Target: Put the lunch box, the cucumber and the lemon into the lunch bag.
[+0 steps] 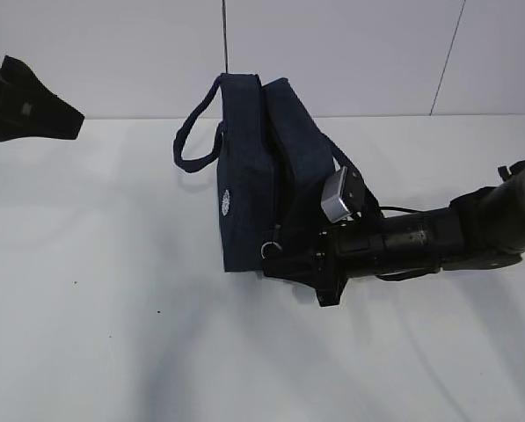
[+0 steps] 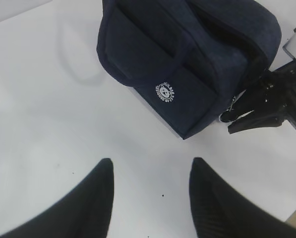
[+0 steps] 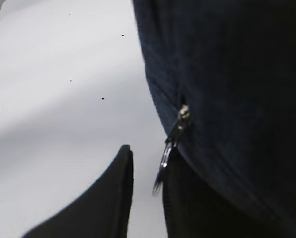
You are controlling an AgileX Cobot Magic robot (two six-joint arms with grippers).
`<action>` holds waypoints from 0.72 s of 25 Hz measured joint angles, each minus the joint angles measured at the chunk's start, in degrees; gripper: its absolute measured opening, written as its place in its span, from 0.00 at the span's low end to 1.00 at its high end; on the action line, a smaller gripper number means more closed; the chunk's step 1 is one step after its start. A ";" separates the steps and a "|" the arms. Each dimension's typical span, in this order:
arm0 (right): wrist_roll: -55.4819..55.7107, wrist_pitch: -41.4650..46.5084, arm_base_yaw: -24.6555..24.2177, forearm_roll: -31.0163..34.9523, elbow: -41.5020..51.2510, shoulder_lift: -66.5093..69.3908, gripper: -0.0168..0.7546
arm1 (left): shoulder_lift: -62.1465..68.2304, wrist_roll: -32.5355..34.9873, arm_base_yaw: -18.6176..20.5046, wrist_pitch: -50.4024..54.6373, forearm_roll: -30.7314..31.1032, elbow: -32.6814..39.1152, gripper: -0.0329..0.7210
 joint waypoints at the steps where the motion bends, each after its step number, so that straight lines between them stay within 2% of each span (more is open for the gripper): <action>1: 0.00 0.00 0.00 0.00 -0.20 0.00 0.17 | 0.00 0.00 0.00 0.10 0.00 0.00 0.49; 4: 0.00 0.00 0.00 0.00 -0.55 0.14 0.03 | 0.00 0.00 0.00 0.45 0.00 0.00 0.49; 10: 0.41 0.00 0.00 0.00 -0.55 0.28 0.02 | 0.00 0.00 0.00 0.53 0.00 0.00 0.49; 18: 6.94 3.05 0.00 0.00 -0.55 0.31 0.02 | 0.00 0.00 0.00 0.58 0.00 0.00 0.49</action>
